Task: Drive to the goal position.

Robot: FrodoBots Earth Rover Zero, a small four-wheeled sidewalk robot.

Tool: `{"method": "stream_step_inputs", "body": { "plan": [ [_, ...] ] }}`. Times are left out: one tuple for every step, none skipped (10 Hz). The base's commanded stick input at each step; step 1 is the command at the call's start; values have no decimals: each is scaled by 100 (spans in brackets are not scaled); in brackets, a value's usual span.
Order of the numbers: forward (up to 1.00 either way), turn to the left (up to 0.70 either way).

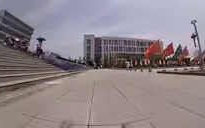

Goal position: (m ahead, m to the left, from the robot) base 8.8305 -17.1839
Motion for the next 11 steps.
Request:
{"method": "stream_step_inputs", "body": {
  "plan": [
    [100,0],
    [100,0],
    [100,-3],
    [100,-15],
    [100,-7],
    [100,-2],
    [100,-15],
    [100,-2],
    [100,-13],
    [100,-22],
    [100,0]
  ]
}}
